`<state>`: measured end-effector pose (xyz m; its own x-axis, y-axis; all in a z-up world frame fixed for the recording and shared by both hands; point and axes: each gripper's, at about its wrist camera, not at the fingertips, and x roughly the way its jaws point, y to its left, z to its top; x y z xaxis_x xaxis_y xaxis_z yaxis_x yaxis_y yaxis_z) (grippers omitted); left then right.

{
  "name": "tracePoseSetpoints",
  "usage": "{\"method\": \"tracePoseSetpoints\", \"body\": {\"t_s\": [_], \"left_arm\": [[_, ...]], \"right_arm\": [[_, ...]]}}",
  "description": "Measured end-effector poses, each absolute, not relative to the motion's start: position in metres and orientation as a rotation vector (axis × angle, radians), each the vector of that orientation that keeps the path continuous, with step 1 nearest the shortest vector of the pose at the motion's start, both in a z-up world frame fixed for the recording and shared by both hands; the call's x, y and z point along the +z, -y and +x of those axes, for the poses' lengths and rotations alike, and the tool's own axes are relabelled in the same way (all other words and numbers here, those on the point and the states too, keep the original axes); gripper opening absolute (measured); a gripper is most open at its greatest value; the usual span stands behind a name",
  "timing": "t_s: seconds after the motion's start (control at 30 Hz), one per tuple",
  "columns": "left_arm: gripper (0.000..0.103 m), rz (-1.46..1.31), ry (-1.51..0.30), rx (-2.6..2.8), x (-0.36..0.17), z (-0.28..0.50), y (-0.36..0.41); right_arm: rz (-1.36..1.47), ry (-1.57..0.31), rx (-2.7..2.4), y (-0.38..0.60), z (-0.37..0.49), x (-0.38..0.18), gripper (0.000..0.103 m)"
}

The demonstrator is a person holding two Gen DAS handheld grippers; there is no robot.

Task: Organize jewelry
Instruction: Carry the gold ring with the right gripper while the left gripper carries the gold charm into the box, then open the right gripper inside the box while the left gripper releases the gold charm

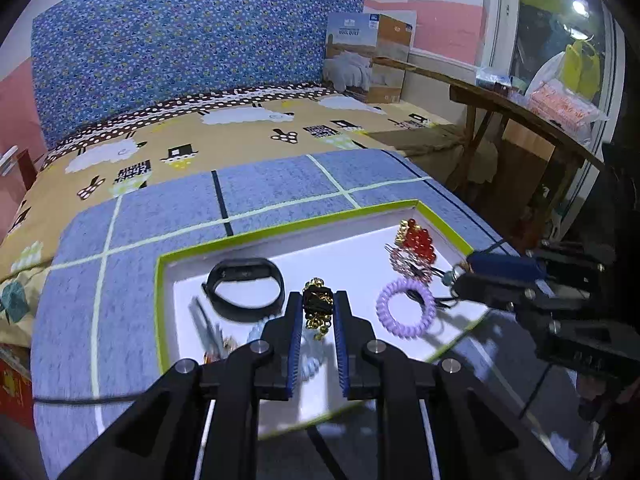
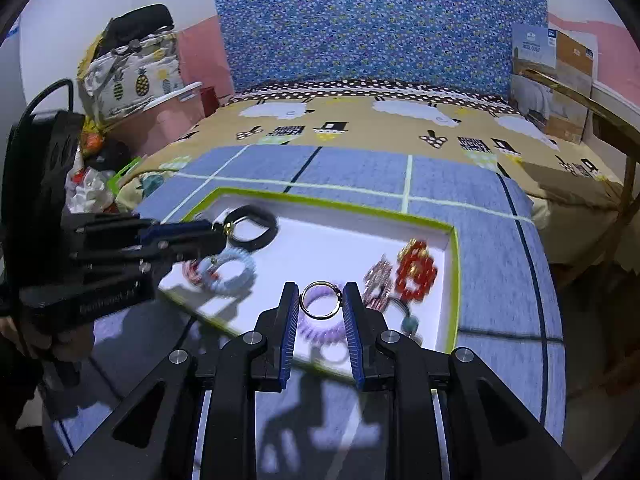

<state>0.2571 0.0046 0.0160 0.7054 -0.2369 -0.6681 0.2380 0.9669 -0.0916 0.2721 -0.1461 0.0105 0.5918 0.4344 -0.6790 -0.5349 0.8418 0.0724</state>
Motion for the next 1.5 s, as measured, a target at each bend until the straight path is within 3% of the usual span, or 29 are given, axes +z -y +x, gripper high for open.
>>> {"method": "tracePoseSetpoints", "body": {"t_s": [0.5,0.97,1.2,1.33,1.5], "left_arm": [[0.016,0.046,-0.842,-0.275,-0.017,0.302,0.010],[0.017,0.058,-0.874,-0.274,-0.024,0.307,0.013],[0.022,0.065,-0.865,-0.264,-0.025,0.305,0.012],[0.023,0.051,-0.855,-0.271,-0.023,0.302,0.009],[0.023,0.041,-0.839,-0.266,-0.018,0.295,0.005]], "right_arm": [[-0.159,-0.860,0.568,0.131,0.355,-0.019,0.023],[-0.212,-0.930,0.555,0.117,0.368,-0.032,0.023],[-0.226,-0.929,0.549,0.116,0.368,-0.032,0.024],[-0.212,-0.916,0.549,0.118,0.366,-0.029,0.032],[-0.192,-0.886,0.541,0.125,0.356,-0.018,0.032]]}}
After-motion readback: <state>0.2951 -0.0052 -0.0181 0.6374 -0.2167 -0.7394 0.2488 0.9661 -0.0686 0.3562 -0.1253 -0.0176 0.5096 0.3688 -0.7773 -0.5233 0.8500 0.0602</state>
